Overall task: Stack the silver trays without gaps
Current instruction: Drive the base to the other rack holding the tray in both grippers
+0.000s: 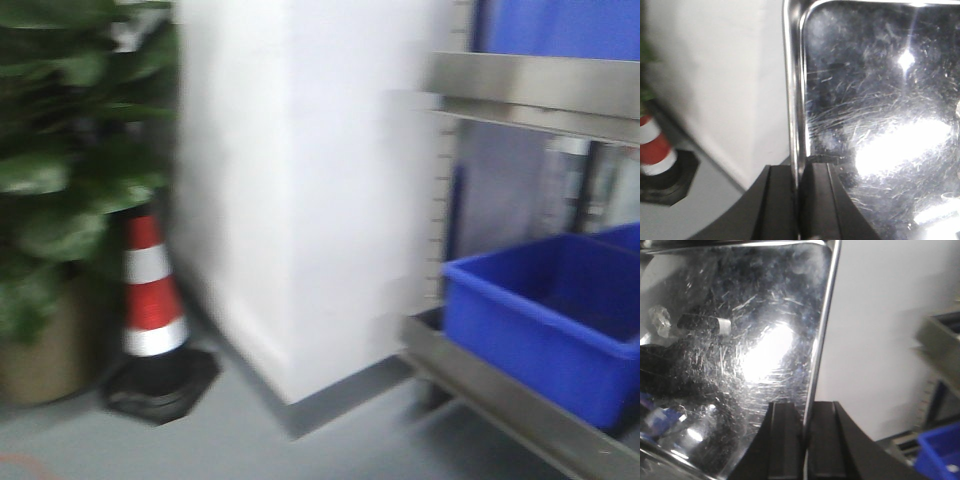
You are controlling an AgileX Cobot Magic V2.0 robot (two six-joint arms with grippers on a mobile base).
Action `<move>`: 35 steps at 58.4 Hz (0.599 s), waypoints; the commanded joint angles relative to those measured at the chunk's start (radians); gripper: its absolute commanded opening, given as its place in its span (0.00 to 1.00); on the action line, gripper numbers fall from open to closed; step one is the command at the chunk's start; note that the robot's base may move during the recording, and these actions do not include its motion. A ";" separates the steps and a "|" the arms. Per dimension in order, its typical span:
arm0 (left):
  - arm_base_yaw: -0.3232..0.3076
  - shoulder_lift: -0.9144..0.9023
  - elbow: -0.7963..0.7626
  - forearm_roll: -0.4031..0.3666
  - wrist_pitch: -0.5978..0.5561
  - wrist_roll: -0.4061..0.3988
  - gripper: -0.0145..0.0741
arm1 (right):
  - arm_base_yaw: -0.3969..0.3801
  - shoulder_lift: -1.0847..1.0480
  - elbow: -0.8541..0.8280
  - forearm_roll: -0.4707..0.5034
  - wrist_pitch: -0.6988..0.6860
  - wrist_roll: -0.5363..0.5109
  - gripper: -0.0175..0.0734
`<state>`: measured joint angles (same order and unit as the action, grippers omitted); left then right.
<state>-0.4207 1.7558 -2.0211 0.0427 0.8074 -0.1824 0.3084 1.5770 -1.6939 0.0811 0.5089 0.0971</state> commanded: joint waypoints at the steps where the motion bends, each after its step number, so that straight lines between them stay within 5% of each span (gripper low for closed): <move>1: -0.009 -0.004 -0.007 -0.027 -0.041 0.014 0.14 | 0.014 -0.012 -0.010 0.029 -0.054 -0.017 0.11; 35: -0.009 -0.004 -0.007 -0.027 -0.041 0.014 0.14 | 0.014 -0.012 -0.010 0.029 -0.054 -0.017 0.11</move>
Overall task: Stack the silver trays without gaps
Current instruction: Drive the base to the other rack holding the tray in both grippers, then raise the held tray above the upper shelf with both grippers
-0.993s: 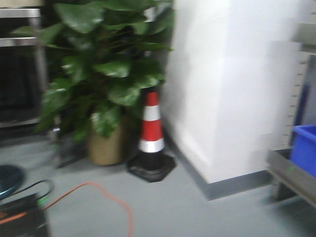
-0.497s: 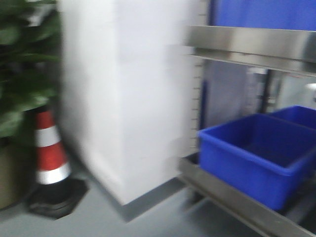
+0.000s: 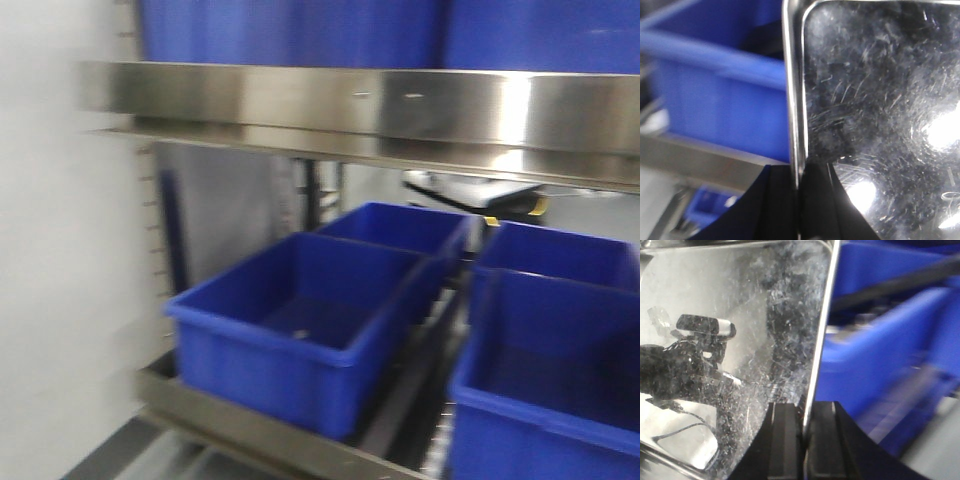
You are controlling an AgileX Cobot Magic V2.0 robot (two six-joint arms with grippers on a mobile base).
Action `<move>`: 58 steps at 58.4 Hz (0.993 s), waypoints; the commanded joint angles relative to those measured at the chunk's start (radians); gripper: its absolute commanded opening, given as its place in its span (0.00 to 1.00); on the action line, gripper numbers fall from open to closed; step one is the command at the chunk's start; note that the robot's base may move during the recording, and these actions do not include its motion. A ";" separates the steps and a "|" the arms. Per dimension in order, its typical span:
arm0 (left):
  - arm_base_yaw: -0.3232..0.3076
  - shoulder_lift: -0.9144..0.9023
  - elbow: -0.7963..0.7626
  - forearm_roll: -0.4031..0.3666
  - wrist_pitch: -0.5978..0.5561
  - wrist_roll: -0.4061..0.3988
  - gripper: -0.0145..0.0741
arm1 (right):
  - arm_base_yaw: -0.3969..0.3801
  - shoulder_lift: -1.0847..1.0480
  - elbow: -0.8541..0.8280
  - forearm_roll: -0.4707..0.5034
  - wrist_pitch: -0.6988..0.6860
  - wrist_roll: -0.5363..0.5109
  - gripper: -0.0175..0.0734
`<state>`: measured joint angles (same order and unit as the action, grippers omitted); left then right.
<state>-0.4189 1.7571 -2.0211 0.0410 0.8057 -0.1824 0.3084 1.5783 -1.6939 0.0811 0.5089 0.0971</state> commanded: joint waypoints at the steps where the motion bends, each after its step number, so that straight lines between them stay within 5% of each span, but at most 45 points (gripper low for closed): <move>1: -0.010 -0.005 -0.007 -0.025 -0.039 0.014 0.14 | 0.014 -0.014 -0.010 0.029 -0.054 -0.017 0.11; 58: -0.010 -0.005 -0.007 -0.025 -0.039 0.014 0.14 | 0.014 -0.014 -0.010 0.029 -0.054 -0.017 0.11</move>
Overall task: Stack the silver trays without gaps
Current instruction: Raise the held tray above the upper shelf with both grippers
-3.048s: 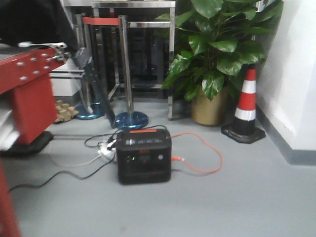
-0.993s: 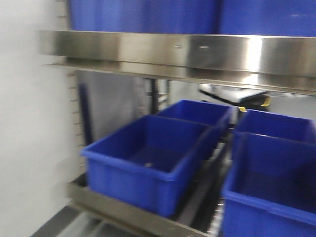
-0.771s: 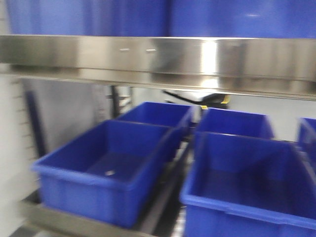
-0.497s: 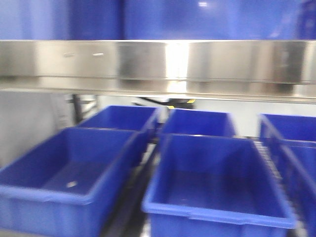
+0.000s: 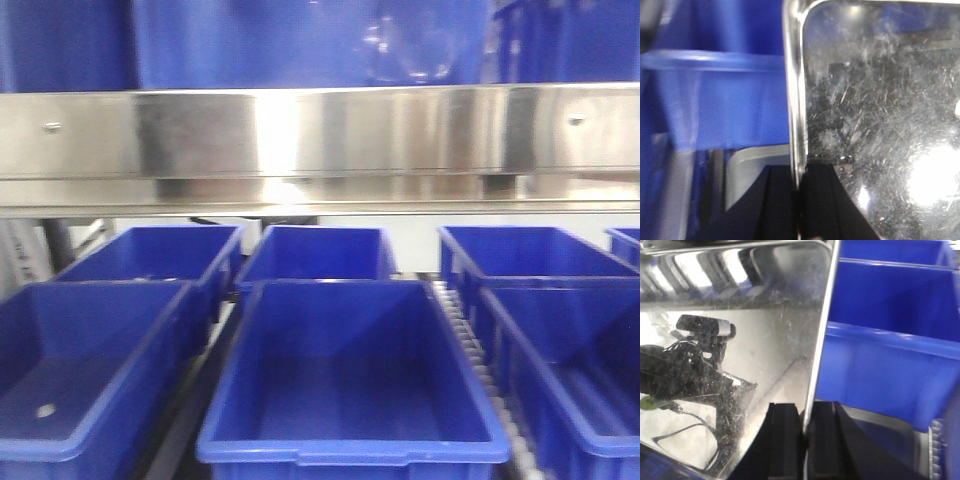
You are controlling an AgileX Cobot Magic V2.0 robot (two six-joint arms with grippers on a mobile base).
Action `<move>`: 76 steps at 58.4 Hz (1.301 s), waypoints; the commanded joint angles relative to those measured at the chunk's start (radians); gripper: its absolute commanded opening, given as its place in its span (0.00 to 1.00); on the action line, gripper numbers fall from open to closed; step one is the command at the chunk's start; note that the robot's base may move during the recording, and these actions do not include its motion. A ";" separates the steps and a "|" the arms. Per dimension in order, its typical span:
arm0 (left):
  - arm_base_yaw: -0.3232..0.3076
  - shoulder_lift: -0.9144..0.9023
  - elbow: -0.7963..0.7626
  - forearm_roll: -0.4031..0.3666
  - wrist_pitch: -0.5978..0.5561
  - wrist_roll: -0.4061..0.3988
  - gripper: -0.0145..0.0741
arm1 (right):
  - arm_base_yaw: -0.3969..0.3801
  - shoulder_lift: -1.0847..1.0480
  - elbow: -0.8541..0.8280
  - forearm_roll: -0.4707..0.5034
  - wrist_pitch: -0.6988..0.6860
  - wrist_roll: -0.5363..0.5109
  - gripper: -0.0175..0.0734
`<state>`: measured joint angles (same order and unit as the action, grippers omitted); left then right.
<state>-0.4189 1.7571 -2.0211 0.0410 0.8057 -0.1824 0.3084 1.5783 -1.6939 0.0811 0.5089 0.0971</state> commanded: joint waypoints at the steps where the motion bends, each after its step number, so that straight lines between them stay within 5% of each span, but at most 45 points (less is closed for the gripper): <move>1: -0.010 -0.005 -0.007 -0.025 -0.039 0.014 0.14 | 0.014 -0.014 -0.010 0.029 -0.054 -0.017 0.11; 63: -0.011 -0.005 -0.007 -0.025 -0.051 0.014 0.14 | 0.014 -0.014 -0.010 0.029 -0.056 -0.017 0.11; 76: -0.011 0.024 -0.007 -0.024 0.062 0.016 0.14 | 0.014 0.007 -0.010 0.029 0.010 -0.017 0.11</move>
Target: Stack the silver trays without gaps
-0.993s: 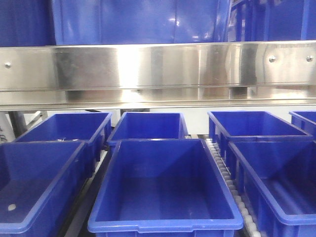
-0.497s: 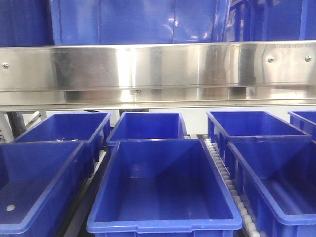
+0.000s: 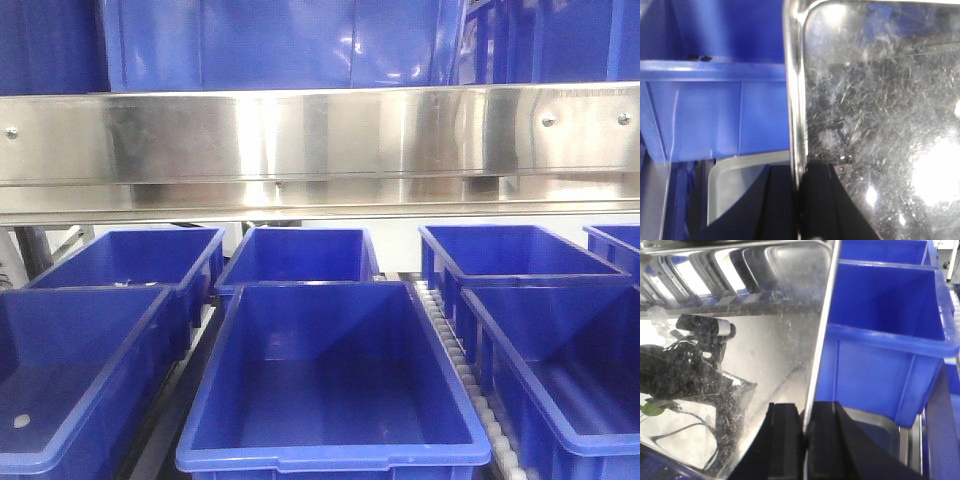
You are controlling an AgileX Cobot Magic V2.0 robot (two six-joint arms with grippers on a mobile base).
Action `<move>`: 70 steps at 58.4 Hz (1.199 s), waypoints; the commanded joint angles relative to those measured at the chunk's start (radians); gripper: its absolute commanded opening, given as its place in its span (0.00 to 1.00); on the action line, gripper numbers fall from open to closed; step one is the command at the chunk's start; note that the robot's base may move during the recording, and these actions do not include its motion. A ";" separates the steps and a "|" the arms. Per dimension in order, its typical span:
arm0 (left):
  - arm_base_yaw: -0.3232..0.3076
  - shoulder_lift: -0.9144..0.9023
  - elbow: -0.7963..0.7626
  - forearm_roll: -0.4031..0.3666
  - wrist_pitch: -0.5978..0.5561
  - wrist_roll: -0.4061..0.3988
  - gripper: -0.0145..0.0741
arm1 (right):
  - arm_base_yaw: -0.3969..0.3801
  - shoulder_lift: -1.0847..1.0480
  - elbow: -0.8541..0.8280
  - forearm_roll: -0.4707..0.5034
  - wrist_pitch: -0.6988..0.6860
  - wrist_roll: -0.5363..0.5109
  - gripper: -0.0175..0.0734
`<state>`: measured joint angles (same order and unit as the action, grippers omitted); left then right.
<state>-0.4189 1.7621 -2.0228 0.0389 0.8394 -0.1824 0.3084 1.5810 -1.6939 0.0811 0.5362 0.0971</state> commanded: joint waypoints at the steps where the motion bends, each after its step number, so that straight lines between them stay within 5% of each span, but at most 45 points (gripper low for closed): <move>1: -0.011 0.025 -0.005 -0.022 0.040 0.016 0.14 | 0.014 0.010 -0.010 0.029 -0.012 -0.017 0.11; 18: -0.011 0.159 -0.005 0.003 0.213 0.016 0.14 | 0.014 0.146 -0.010 0.029 0.155 -0.017 0.11; 60: -0.011 0.212 -0.004 0.036 0.176 0.016 0.15 | 0.012 0.263 -0.010 0.003 0.144 -0.017 0.12; 70: -0.011 0.212 -0.004 0.036 0.169 0.016 0.23 | 0.012 0.263 -0.010 -0.016 0.159 -0.017 0.30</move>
<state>-0.4189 1.9813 -2.0207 0.0998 1.0532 -0.1786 0.3084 1.8517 -1.6920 0.0699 0.7249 0.1024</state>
